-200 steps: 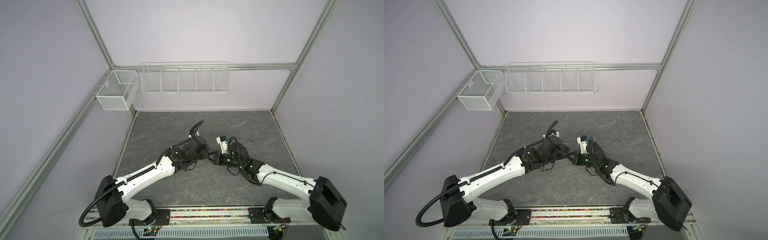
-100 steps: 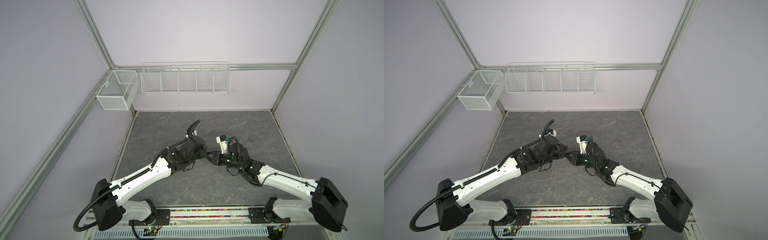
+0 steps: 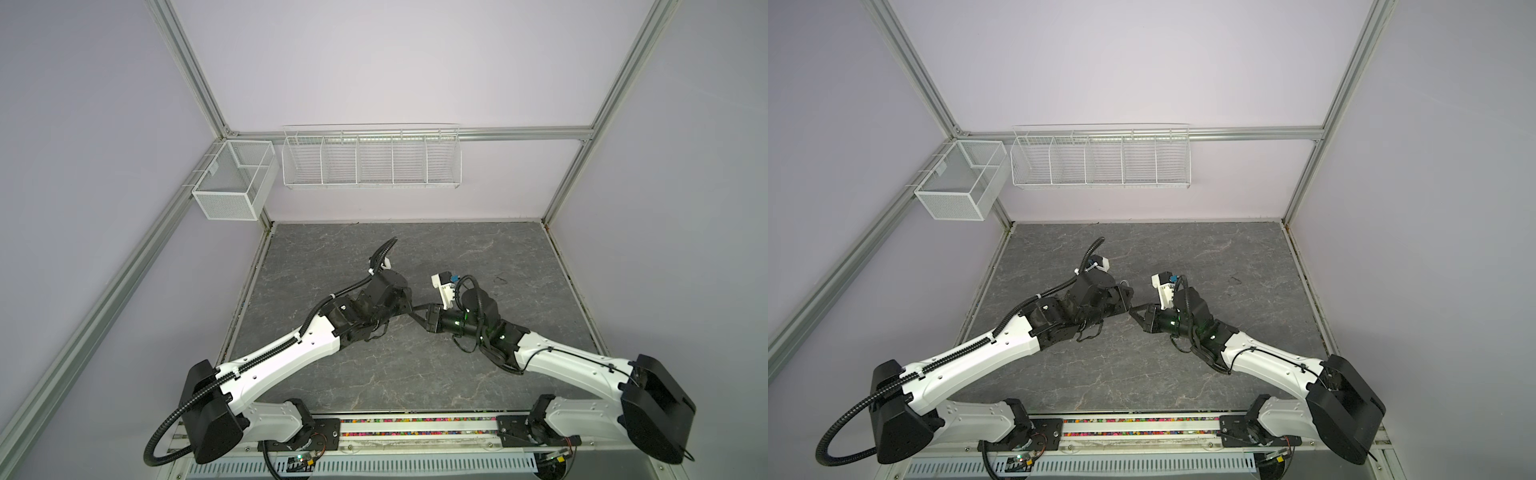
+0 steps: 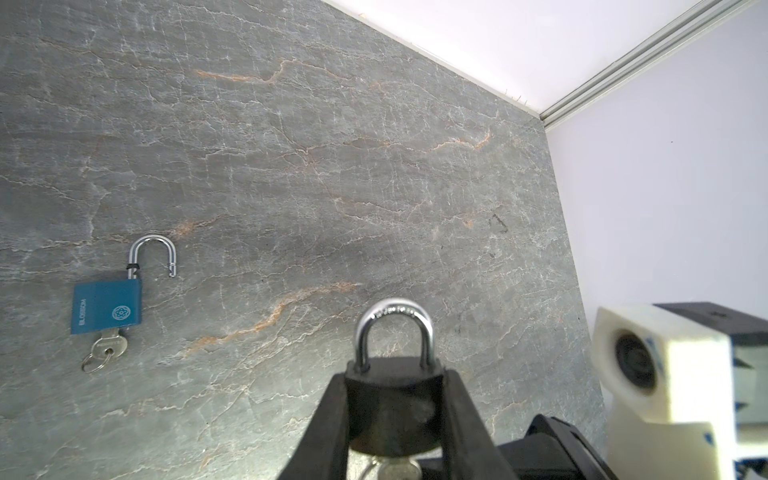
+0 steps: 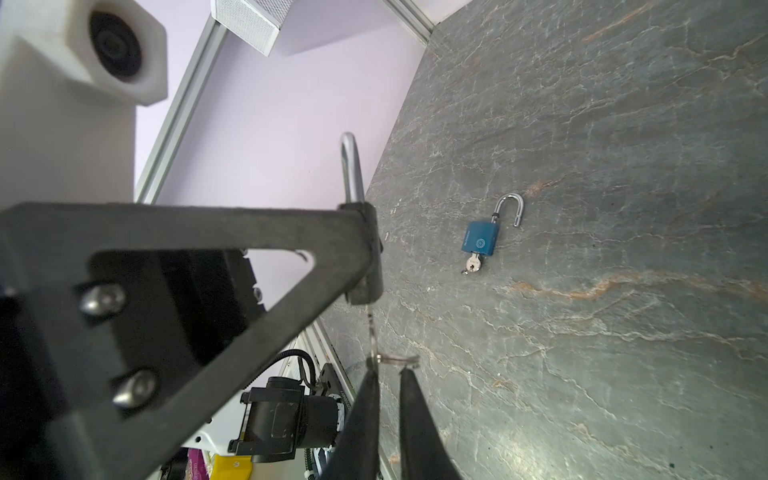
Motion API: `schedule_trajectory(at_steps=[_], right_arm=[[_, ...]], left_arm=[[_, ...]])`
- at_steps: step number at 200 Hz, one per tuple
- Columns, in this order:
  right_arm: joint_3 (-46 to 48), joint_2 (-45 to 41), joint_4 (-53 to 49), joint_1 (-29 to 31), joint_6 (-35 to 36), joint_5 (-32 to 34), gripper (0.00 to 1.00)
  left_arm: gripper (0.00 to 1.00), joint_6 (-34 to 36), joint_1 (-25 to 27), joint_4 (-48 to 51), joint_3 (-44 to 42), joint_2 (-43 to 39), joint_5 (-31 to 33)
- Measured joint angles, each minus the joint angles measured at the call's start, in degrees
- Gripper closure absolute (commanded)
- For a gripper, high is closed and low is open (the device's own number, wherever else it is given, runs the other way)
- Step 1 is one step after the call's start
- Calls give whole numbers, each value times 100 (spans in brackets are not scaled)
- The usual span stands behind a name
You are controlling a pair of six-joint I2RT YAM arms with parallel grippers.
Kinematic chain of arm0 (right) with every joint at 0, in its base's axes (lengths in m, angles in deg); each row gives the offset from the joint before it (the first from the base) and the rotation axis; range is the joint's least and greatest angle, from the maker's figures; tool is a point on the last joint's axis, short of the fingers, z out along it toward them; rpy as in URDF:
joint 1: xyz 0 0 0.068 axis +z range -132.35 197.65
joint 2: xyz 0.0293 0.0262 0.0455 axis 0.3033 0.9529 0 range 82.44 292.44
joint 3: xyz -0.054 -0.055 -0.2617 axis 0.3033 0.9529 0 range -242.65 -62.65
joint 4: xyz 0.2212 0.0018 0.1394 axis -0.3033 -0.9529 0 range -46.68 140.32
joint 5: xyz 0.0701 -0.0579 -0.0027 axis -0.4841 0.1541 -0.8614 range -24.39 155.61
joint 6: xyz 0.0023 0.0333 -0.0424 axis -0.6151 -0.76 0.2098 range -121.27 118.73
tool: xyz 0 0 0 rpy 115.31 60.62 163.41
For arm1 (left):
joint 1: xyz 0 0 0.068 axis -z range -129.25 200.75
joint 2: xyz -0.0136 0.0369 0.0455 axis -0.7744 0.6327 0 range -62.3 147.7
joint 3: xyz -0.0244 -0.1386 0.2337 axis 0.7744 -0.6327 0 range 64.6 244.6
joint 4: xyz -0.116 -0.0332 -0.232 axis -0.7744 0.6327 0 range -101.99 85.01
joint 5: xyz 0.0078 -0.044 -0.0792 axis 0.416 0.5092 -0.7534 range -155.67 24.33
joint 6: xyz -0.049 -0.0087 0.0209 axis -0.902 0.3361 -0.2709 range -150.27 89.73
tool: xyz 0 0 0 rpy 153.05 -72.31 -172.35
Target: Unlock with the key
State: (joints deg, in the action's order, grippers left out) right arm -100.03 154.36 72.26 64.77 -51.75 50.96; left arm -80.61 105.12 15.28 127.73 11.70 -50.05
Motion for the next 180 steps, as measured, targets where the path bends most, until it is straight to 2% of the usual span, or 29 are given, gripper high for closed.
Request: schedule_trajectory(at_steps=[40, 180], right_arm=[[-22, 76, 116, -15, 63, -42, 94], [-308, 144, -22, -9, 297, 328, 94]], left_arm=[[100, 0, -13, 4, 0, 0, 2], [100, -20, 13, 68, -74, -26, -17]])
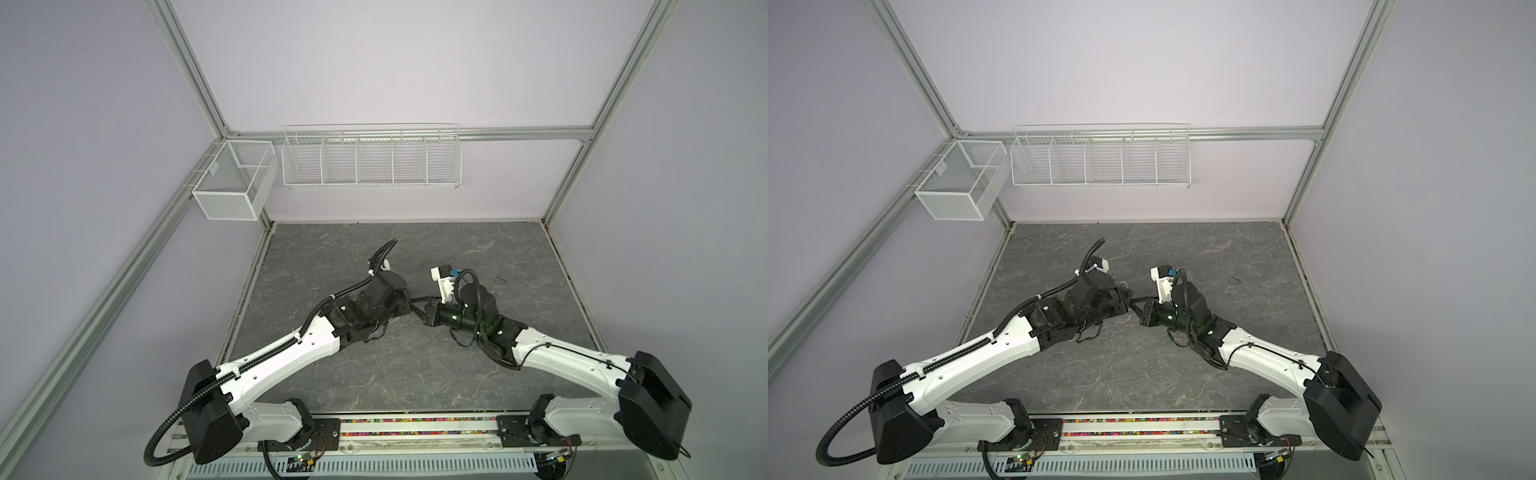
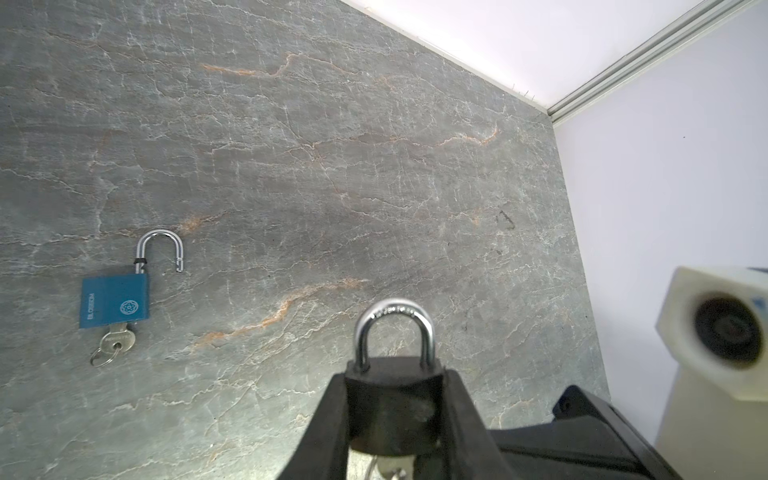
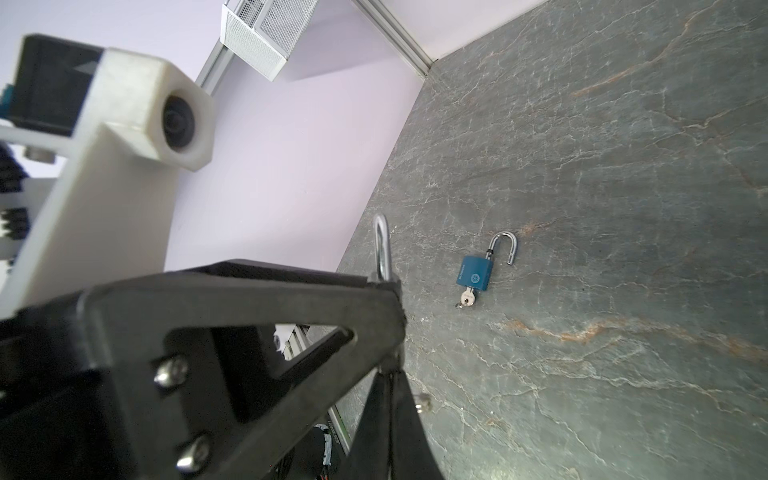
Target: Unlock with the key
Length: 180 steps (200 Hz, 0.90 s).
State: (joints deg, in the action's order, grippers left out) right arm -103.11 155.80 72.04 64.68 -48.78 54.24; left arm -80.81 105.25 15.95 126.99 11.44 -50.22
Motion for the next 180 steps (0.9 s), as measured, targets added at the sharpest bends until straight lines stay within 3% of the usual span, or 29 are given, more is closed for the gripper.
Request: schedule_trajectory(at_steps=[23, 78, 180], right_arm=[[11, -24, -7, 13, -4, 24, 93], [116, -385, -42, 17, -299, 127, 81], [-208, 173, -15, 50, -699, 90, 78]], left_arm=[[100, 2, 20, 0, 0, -2, 94], [100, -22, -17, -72, 0, -24, 133], [100, -173, -24, -157, 0, -109, 264]])
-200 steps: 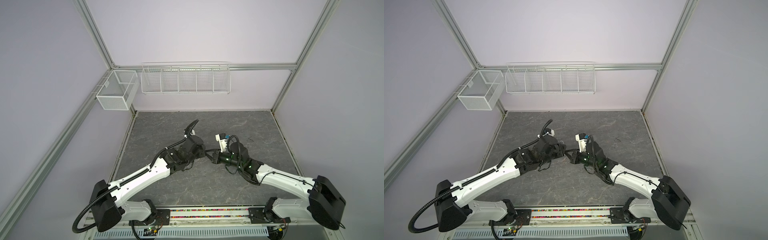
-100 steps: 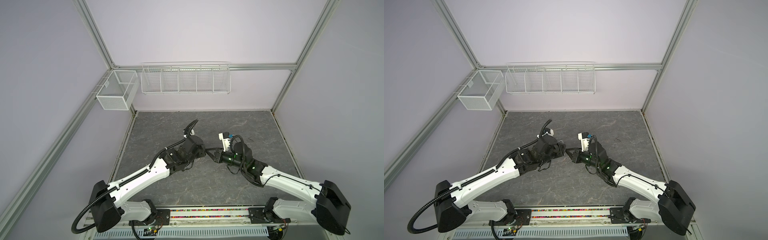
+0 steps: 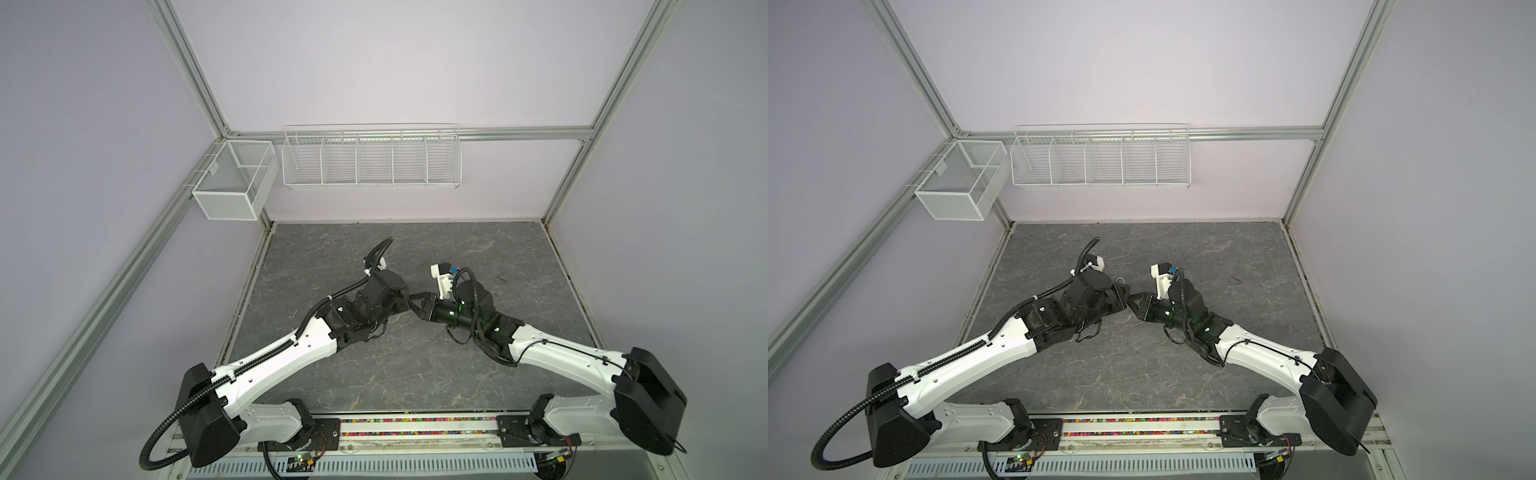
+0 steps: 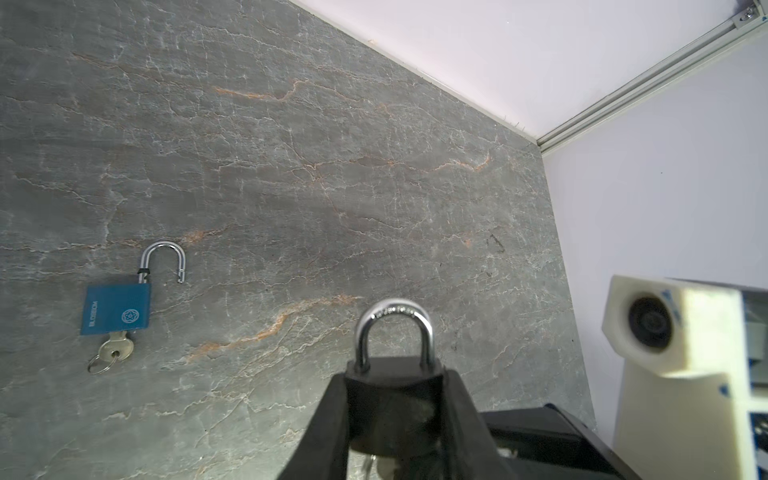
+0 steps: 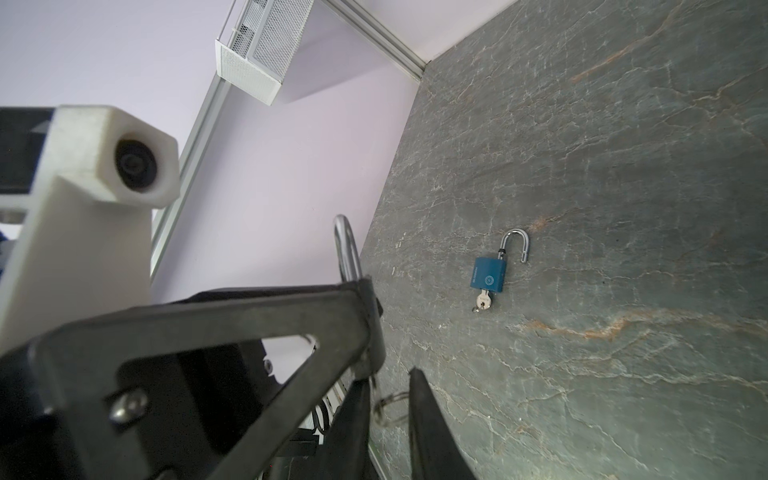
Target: Unlock with the key
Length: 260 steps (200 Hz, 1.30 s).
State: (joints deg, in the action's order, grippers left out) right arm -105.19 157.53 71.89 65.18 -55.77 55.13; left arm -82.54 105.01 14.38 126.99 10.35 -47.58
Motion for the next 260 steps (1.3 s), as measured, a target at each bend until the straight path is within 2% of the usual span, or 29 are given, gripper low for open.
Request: schedule_trajectory(at_steps=[74, 107, 124, 166, 260], right_arm=[[-42, 101, 20, 52, -33, -4, 84], [-44, 114, 68, 57, -37, -9, 88], [-44, 133, 109, 57, -50, -24, 94], [-35, 133, 232, 55, -105, -131, 94], [525, 133, 1322, -166, -1104, -728, 94]], left_arm=[[100, -7, 0, -2, 0, 0, -7], [100, -59, -2, -20, 0, 0, -28], [100, -83, -24, -22, 0, 0, -39], [100, -160, -76, -109, -92, -81, -181], [100, -369, -251, -1252, -994, -538, -855]])
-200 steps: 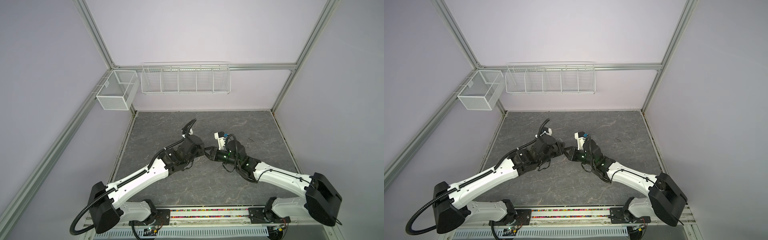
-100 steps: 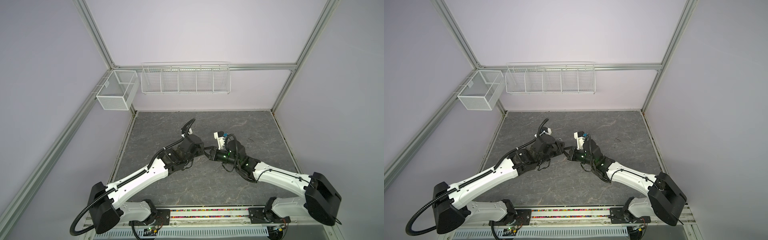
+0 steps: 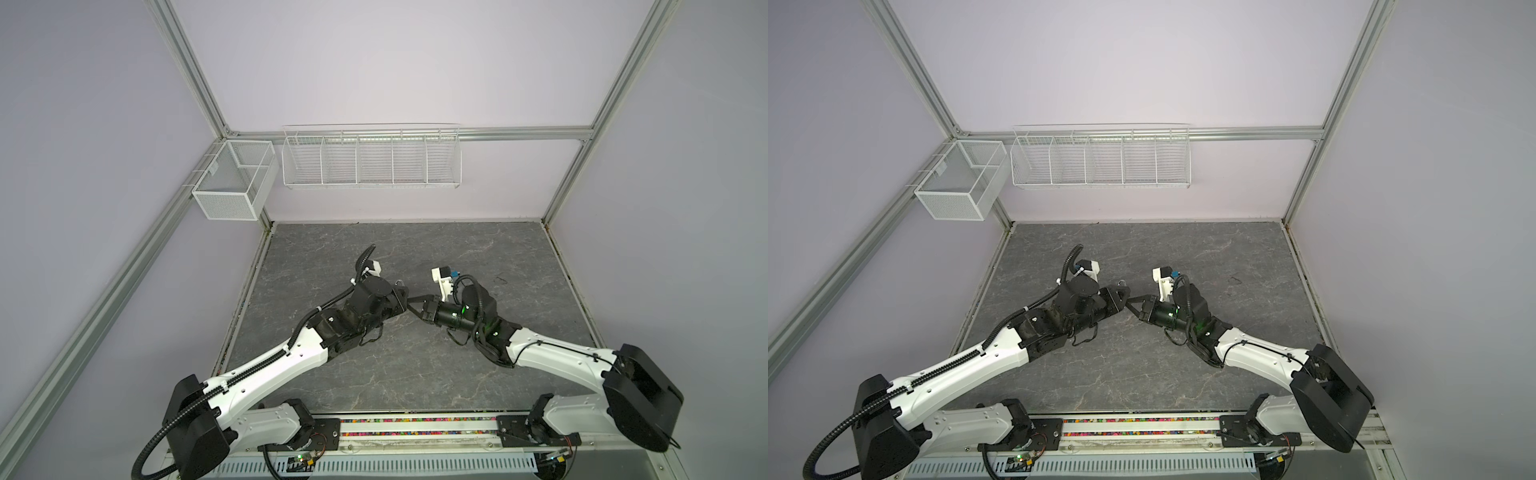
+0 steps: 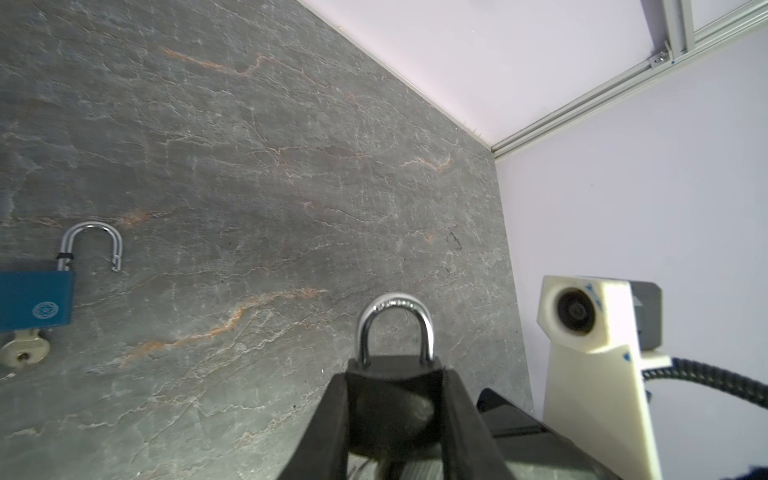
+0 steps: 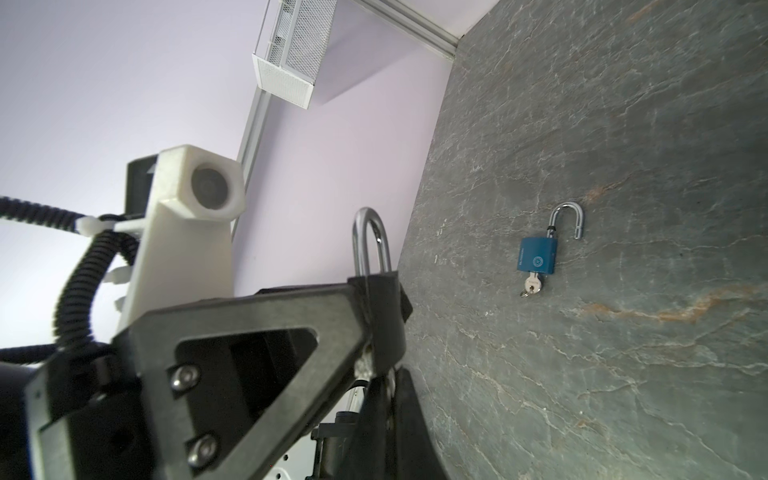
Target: Unlock with the key
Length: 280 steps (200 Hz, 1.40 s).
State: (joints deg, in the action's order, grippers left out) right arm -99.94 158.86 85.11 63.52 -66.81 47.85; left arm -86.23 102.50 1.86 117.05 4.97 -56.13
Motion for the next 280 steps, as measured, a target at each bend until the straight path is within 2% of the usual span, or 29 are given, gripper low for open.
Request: schedule_trajectory(at_steps=[106, 175, 194, 210, 233, 253, 268, 280], right_arm=[[61, -96, 533, -201, -389, -26, 94], [-229, -389, -584, -179, 367, 35, 94], [-380, -402, -957, -125, 678, 101, 89], [-468, -411, -1174, -66, 916, 157, 81], [-531, -490, -1482, 15, 1255, 186, 79], [-557, -638, -1803, 44, 1497, 254, 73], [-586, -793, -2081, 46, 1679, 332, 65], [-688, -909, -2400, 46, 1884, 396, 53]], left_arm=[[100, -291, -387, -1349, -420, -81, -813], [100, -131, -365, -1119, -313, -107, -894], [100, -9, -334, -874, -212, -107, -804], [100, 94, -308, -686, -133, -107, -739], [100, 254, -264, -348, -13, -107, -581], [100, 420, -260, -96, 33, -116, -393], [100, 573, -260, 129, 39, -153, -245], [100, 726, -260, 297, 39, -210, -138]])
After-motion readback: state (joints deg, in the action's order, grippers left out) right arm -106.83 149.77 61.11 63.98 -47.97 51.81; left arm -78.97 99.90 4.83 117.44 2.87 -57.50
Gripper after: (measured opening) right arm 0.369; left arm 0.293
